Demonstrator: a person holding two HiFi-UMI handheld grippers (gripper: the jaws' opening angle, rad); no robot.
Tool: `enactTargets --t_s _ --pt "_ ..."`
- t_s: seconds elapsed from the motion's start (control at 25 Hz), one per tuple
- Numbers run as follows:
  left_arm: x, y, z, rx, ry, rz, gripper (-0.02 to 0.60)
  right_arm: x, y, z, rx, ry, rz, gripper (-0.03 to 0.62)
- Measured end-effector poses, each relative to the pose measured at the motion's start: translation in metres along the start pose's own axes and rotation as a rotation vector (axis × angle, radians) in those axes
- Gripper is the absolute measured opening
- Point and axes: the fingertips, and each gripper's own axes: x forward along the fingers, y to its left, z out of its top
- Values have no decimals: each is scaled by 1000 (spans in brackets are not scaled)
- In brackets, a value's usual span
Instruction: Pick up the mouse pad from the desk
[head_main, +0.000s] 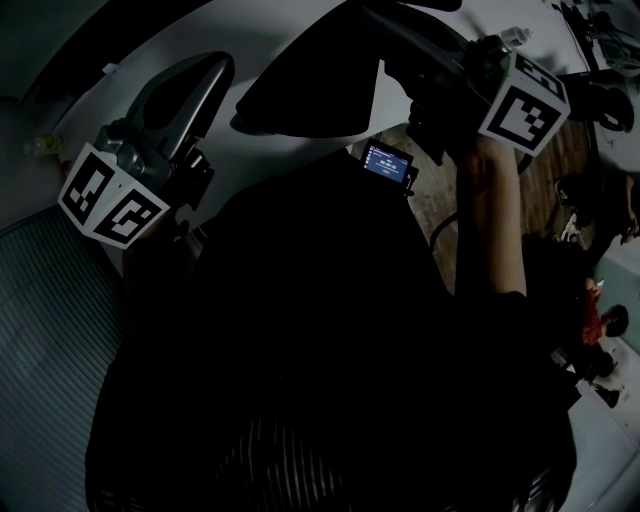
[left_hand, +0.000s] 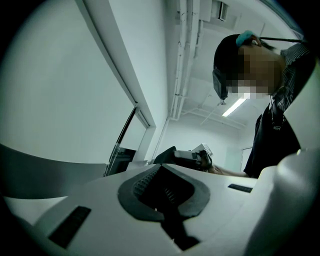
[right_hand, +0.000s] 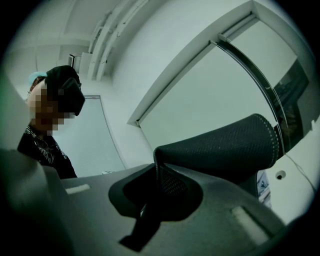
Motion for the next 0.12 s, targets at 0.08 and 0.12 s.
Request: enactTargets --t_s 0.08,0.12 --pt "-3 6 -7 -3 -2 2 8 5 -3 -6 -4 2 4 18" --pt "-4 9 -11 -4 -3 3 8 7 -5 -9 -5 3 5 18"
